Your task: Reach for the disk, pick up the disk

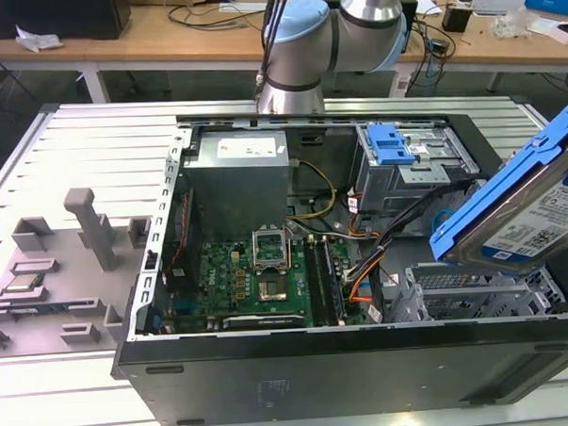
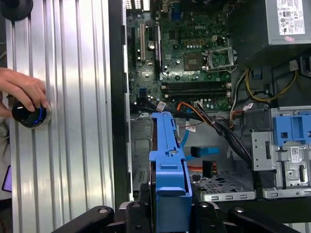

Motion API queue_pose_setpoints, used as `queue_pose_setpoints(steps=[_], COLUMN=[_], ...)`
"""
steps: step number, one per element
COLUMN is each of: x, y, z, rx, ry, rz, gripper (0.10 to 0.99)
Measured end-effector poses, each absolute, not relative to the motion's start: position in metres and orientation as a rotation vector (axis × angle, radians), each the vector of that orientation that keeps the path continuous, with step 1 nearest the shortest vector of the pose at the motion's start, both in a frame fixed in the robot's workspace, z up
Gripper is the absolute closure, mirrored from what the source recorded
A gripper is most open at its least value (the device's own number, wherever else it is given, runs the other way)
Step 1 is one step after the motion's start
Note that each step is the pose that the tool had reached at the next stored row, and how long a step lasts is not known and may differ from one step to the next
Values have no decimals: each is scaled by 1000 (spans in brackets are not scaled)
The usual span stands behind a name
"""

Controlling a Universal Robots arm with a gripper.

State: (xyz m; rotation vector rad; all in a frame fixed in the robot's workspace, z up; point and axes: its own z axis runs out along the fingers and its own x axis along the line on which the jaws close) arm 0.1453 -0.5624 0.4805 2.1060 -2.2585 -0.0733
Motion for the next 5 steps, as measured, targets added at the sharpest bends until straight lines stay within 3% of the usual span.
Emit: queue_pose_setpoints(steps=[5], x=[146], y=[-562], z=[480], rx=[2106], ry=[-2258], rz=[-73], gripper=[722])
